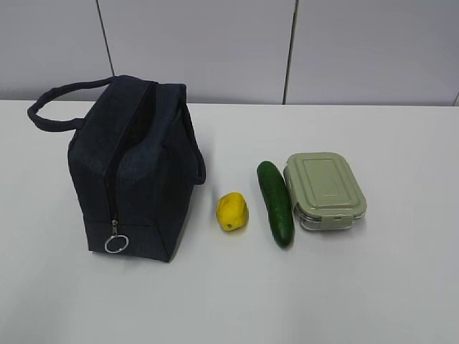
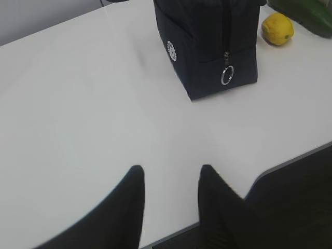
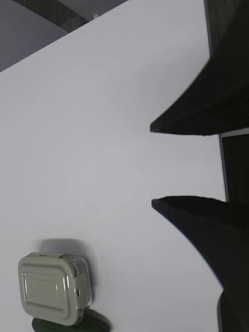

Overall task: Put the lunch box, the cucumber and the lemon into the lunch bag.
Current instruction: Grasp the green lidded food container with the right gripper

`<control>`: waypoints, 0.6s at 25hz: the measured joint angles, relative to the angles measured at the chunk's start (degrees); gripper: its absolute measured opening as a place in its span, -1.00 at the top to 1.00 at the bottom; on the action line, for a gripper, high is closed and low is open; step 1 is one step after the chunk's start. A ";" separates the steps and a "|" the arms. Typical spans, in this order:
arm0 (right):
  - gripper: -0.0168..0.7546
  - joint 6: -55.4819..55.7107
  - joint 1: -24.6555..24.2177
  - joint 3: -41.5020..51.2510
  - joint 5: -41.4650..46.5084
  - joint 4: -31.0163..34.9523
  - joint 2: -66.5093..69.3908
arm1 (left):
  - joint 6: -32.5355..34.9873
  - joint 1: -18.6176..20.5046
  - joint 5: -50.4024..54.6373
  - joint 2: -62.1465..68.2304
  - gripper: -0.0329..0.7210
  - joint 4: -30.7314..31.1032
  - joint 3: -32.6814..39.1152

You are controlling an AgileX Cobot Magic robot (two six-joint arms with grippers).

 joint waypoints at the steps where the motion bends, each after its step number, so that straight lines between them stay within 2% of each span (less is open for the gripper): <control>1: 0.19 0.00 0.00 0.00 0.00 0.00 0.00 | 0.00 0.00 0.00 0.00 0.28 0.00 0.00; 15: 0.19 0.00 0.00 0.00 0.00 0.00 0.00 | 0.00 0.00 0.00 0.00 0.28 0.00 0.00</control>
